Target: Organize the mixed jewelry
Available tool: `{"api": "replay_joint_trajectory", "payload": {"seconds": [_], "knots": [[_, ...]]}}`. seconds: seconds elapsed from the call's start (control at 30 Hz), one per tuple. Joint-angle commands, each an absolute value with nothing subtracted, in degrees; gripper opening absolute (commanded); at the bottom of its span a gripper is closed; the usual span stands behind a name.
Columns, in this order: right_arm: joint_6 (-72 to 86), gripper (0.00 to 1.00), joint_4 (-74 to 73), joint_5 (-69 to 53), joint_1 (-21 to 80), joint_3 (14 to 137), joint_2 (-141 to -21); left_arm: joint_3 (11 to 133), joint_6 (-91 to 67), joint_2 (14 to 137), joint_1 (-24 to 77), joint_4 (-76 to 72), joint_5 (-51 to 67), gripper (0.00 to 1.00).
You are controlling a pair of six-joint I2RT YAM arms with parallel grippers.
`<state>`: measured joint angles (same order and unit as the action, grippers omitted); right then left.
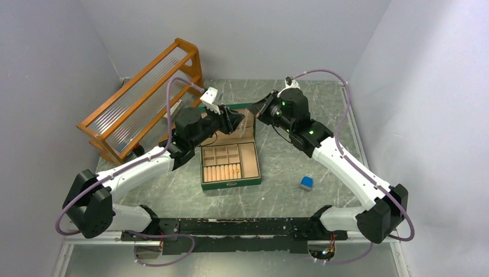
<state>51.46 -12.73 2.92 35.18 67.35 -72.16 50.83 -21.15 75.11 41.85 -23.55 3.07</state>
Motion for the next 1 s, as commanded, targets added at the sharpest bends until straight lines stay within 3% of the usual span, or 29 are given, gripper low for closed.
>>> {"api": "replay_joint_trajectory", "payload": {"seconds": [0.0,0.5,0.73,0.97], "knots": [[53.4,0.0,-9.5,2.9,36.2,70.5,-73.3,49.8,-17.6,75.8,42.1,-30.3,5.3,0.38],[53.3,0.0,-9.4,3.1,36.8,73.6,-74.1,49.6,-15.5,78.9,42.1,-34.8,6.5,0.3],[53.3,0.0,-9.3,3.0,36.9,73.9,-74.0,51.1,-15.3,80.6,42.2,-34.5,6.3,0.31],[53.3,0.0,-9.0,2.6,36.9,73.7,-73.7,50.8,-14.8,80.2,42.1,-33.5,0.1,0.11]]}}
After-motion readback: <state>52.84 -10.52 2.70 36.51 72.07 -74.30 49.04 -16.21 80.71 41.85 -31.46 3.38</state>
